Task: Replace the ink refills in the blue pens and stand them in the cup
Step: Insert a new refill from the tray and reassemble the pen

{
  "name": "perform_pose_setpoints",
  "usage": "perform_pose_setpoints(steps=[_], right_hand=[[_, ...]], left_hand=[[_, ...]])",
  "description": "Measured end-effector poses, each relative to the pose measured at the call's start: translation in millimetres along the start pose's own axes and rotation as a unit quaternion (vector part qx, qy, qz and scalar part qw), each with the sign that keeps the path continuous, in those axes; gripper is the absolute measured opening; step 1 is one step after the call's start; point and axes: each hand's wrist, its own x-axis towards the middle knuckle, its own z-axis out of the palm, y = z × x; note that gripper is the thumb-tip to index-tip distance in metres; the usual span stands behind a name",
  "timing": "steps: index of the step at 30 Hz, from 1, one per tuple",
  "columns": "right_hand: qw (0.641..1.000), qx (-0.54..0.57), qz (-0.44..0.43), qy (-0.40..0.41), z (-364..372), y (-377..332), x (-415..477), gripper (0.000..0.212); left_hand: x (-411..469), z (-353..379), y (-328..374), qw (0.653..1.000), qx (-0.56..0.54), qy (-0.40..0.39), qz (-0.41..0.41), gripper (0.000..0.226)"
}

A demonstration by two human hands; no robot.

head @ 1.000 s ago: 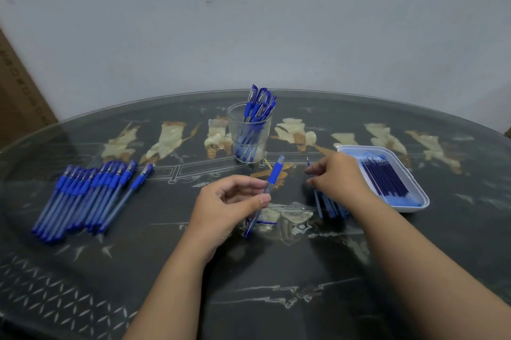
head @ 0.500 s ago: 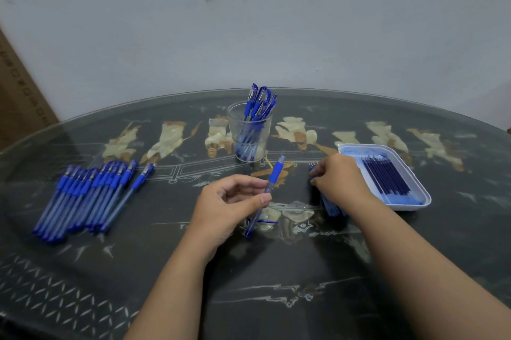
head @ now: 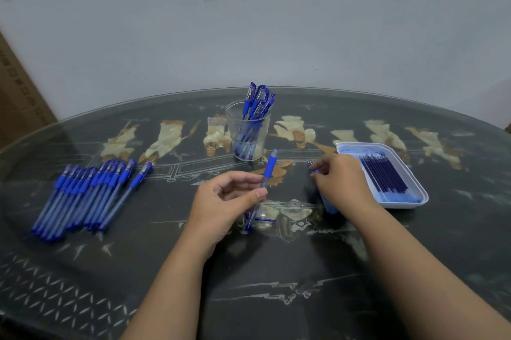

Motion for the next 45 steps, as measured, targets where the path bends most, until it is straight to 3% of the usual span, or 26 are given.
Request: perform_pose_setpoints(steps=[6,10,16,29,32,34,37,41,45], right_hand=[[0.986,0.022,0.053,0.157,-17.0,22.2,-15.6,0.018],[0.988,-0.027,0.123,0.093,-31.6,42.4,-3.7,0.027],[0.988,-0.067,0.136,0.007,-32.6,46.7,3.8,0.028],[0.989,-0.041,0.136,0.049,-23.4,46.7,-2.8,0.037],[0.987,-0.009,0.117,0.113,-31.2,36.4,-10.1,0.035],[0.979,0.076,0.088,0.168,-37.1,21.0,-20.0,0.029],[0.937,0.295,0.068,0.177,-43.6,-12.2,-46.9,0.028],[0.764,0.632,0.117,0.056,-48.2,-43.6,-69.5,0.033],[0.656,0.745,0.124,0.008,-48.4,-49.1,-68.9,0.021]], left_hand=[[0.3,1.0,-1.5,0.999,-0.033,0.031,0.018,0.022],[-0.8,3.7,-1.8,0.999,-0.026,0.028,0.024,0.028],[-1.1,5.2,-2.2,0.999,-0.016,0.024,0.026,0.030],[-2.4,6.3,-1.2,0.999,-0.012,0.025,0.020,0.031],[-2.3,6.1,-0.8,0.999,-0.008,0.025,0.022,0.031],[-2.2,5.9,-0.8,0.999,-0.006,0.024,0.021,0.032],[-2.9,6.6,0.0,1.000,-0.002,0.016,0.021,0.032],[-3.7,8.3,0.8,1.000,0.009,-0.001,0.020,0.024],[-5.7,8.4,0.9,1.000,0.012,-0.017,0.006,0.024]])
